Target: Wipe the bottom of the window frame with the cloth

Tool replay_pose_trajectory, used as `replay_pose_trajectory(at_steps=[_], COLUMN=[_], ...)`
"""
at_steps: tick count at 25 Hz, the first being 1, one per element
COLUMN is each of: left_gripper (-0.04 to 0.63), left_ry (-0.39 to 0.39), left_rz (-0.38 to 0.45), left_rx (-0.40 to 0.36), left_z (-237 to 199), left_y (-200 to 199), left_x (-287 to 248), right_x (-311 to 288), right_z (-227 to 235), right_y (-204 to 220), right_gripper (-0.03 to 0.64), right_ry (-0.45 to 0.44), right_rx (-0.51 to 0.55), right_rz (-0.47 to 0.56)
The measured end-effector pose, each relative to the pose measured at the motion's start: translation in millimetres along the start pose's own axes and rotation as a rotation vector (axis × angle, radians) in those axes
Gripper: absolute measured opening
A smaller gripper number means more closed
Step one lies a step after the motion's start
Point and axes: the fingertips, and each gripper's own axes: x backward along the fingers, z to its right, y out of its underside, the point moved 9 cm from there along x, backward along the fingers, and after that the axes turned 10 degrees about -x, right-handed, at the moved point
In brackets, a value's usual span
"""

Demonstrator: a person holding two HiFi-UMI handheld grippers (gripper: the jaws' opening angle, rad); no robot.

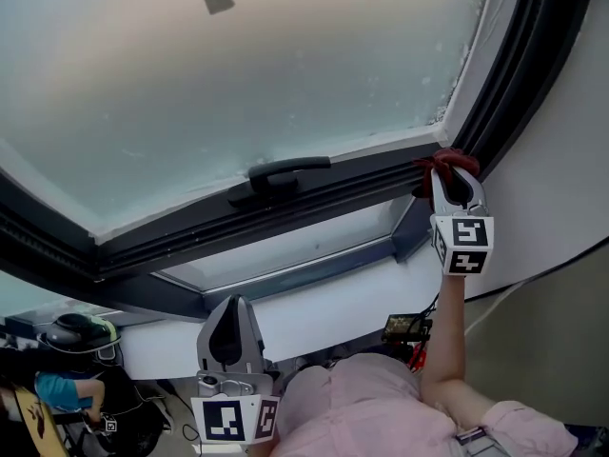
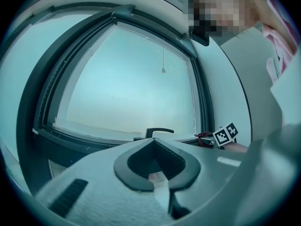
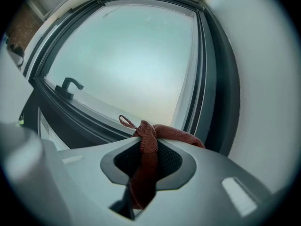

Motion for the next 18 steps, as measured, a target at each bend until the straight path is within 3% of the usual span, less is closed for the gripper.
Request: replay_pose_trajectory(at_steps=[2,9,13,18], left_gripper=[-0.006,-0.006,-0.006,-0.006], left_ry=[-0.002,0.023,0.019,-0.005], left_rz=[-0.002,0.004,0.002,-0.002], left_rx=[0.003,0.018,0.017,0.019], left_z=[-9.7,-45.4,-69.8,-98.8], left_y=[0.4,-3.8,-4.0,0.5], left_x=[11.2,46.8,67.0,91.5], right_x=[9.2,25.1,30.6,40.6], right_z=[-14.7,-126.9,-192.4,-246.4], right_y=[-1.6,-1.5,-8.2,-1.4], right_gripper=[0.083,0.081,0.081,0.08], right_ry=[-0.045,-0.341,-0.453,-0.502], right_rx=[-0.068,-0.271,-0.301,-0.307], right_rz=[0.015,0.045,0.049,0.017])
